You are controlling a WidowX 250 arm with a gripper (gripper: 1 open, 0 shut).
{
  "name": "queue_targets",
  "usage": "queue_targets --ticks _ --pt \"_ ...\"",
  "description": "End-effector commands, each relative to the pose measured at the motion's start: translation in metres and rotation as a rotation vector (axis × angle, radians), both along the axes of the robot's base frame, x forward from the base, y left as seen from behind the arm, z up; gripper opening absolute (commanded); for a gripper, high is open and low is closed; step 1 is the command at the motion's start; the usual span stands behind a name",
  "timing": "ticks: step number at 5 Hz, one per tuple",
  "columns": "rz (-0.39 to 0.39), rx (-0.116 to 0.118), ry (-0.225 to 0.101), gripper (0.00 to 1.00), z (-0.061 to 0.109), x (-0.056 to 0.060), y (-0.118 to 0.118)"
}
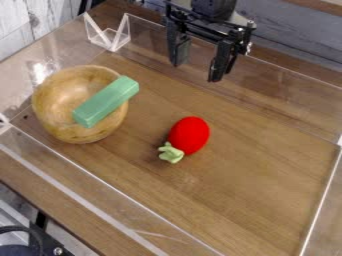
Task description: Remove the green block from the brown bowl and put it on the table
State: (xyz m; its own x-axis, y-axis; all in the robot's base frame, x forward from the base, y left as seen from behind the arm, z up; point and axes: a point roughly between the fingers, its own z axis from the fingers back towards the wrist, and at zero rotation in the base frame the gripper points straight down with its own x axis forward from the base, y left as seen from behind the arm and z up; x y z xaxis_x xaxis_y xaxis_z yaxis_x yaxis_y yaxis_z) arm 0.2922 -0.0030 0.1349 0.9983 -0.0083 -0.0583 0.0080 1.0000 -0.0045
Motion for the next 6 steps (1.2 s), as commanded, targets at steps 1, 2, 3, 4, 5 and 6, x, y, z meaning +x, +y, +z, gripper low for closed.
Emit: queue_targets --ticks 1,2,3,4,5,6 --pt "-0.004 0.001 0.032 1.0 -0.013 -0.004 -0.001" --pt "-0.058 -0.001 0.056 1.0 -0.027 -0.009 0.003" --pt "-0.091 0.003 0.039 1.0 -0.028 -0.015 0.021" --pt "-0.097 0.007 0.027 1.0 -0.021 -0.029 0.049" --pt "-0.107 0.009 0.011 1.0 -0.014 -0.04 0.074" --pt "-0.062 0.019 -0.017 1.0 -0.011 -0.049 0.1"
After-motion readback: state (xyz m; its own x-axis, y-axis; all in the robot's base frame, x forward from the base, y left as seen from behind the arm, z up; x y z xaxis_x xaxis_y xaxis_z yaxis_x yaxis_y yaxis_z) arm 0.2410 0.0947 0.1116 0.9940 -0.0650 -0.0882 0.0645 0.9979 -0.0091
